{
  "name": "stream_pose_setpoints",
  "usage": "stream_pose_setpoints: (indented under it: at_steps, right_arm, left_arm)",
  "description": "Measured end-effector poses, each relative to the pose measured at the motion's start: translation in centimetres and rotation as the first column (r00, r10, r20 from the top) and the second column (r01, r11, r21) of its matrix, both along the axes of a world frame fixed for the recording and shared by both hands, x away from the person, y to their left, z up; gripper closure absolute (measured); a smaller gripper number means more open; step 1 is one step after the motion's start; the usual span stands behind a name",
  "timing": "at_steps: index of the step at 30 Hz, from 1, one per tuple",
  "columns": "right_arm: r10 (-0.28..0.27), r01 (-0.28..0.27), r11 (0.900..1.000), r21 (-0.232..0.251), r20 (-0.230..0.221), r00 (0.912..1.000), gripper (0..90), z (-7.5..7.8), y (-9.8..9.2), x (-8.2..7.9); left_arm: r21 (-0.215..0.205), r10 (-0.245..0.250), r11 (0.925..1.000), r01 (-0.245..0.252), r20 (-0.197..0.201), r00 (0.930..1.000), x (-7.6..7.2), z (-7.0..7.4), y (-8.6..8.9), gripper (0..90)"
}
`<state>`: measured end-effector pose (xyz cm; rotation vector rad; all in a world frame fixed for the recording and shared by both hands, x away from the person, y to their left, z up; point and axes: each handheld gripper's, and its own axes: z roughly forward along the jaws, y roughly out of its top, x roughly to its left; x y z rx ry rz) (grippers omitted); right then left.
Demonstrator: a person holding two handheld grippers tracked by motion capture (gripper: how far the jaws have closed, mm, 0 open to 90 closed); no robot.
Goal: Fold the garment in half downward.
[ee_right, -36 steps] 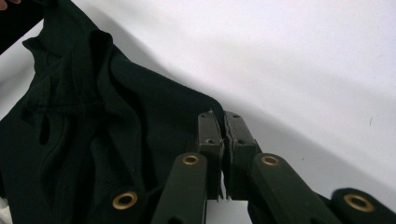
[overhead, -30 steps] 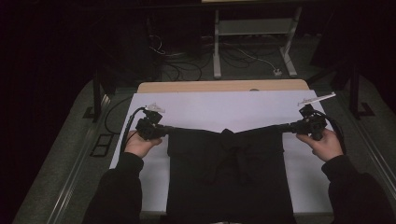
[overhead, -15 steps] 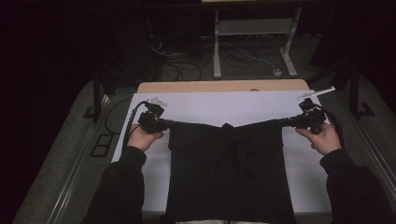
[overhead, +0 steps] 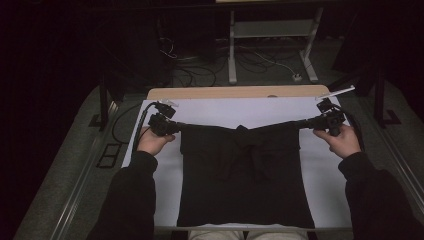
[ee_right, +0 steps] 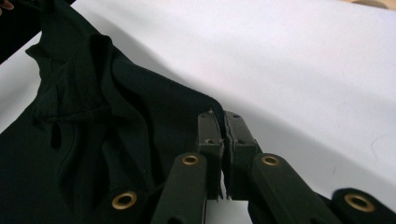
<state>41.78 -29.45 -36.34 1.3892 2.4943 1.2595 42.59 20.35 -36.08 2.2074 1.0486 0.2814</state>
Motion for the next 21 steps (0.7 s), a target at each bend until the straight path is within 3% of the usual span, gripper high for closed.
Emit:
stream_pose_setpoints:
  at_steps: [8,12,21]
  right_arm:
    - [-0.01,0.01,1.0,0.0,0.008,0.9999,85.3,0.6,0.4,1.1]
    - [-0.009,0.01,1.0,-0.007,0.008,0.9999,85.3,0.5,0.5,1.6]
    - [-0.036,0.036,0.999,0.009,0.006,0.9993,85.3,0.1,0.3,2.8]
  left_arm:
    - [0.007,0.02,0.9998,-0.02,0.008,0.9998,0.9,0.5,0.1,85.9]
    - [0.031,0.017,0.9994,-0.017,0.019,0.9997,1.2,0.7,-0.1,85.9]
    - [0.021,0.036,0.9991,-0.037,0.037,0.9987,2.2,0.7,-0.2,85.9]
